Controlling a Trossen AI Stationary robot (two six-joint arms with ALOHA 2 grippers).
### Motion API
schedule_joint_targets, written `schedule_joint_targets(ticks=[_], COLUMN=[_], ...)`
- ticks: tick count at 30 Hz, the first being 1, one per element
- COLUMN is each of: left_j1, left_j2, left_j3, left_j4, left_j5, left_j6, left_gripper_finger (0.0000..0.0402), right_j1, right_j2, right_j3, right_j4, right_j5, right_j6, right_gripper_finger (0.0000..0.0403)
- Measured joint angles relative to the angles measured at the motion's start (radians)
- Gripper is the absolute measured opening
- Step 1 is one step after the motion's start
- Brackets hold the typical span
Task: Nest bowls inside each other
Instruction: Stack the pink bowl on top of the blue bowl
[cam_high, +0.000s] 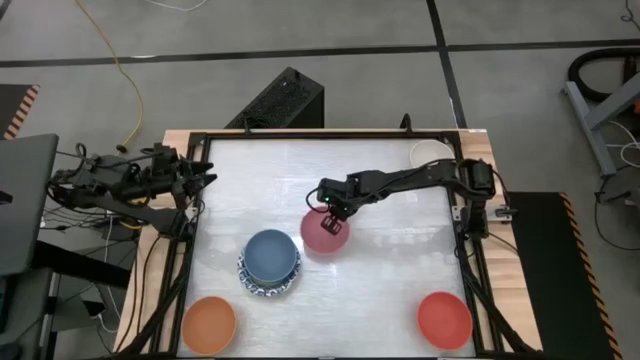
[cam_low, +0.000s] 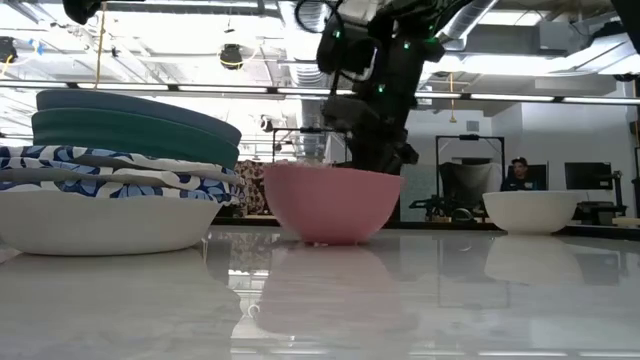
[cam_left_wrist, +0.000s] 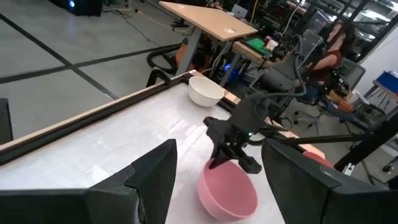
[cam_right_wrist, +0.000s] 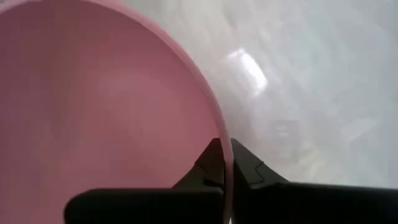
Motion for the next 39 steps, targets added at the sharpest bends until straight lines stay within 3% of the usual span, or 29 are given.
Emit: schedule_joint_targets(ticks=[6, 15, 26, 39], left_j1=[0.000, 0.000, 0.000, 0.000], left_j2=[0.000, 0.000, 0.000, 0.002], left_j3=[0.000, 0.000, 0.001, 0.001], left_j4=[0.000, -0.005, -0.013, -0.033], left_j5=[-0.023, -0.072, -0.096, -0.071], left_j6=[0.000, 0.001, -0.010, -0.078], left_gripper_finger=[0.0224, 0.0224, 0.0224, 0.0224], right_j1=[-0.022, -0.015, 0.093, 0.126], right_j2=[-0.047, -0.033, 0.195, 0.432], right_j3=[0.054, 0.291, 0.612, 0.915], right_j4=[-0.002, 0.146, 0.066, -0.178], right_j5=[0.006, -0.016, -0.129, -0.141], right_j6=[0.023, 0.025, -0.080, -0.124], right_gripper_finger=[0.0007, 0.0006, 0.0006, 0.0006])
